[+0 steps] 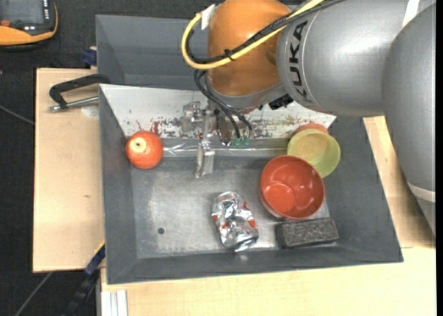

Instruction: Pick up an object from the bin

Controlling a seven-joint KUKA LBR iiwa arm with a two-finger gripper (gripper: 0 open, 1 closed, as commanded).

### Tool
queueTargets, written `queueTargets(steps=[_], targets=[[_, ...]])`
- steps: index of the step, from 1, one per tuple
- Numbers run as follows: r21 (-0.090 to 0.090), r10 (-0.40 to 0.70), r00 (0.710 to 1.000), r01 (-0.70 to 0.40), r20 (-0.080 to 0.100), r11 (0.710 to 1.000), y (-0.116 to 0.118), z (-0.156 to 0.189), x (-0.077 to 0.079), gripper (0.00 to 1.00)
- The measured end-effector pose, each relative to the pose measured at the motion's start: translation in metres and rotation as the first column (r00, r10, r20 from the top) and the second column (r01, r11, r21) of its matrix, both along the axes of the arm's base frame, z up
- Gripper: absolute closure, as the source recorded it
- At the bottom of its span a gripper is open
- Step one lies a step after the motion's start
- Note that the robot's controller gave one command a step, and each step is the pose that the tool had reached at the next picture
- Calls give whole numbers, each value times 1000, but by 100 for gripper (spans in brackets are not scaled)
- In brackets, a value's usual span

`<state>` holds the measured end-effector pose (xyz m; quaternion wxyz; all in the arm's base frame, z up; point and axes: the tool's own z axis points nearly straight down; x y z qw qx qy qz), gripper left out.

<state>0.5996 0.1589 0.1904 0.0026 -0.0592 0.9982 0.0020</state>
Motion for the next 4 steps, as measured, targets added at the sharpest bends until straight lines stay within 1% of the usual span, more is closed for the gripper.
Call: queueTargets(steps=[1, 2, 3, 4], targets=[[-4, 153, 988, -153, 0, 988, -132, -31, -5, 0], [-3, 127, 992, -127, -6, 992, -184, -116, -37, 0], [-6, 121, 993, -121, 3, 993, -219, -120, -7, 0], [-3, 124, 992, -124, 7, 992, -216, -116, -6, 100]])
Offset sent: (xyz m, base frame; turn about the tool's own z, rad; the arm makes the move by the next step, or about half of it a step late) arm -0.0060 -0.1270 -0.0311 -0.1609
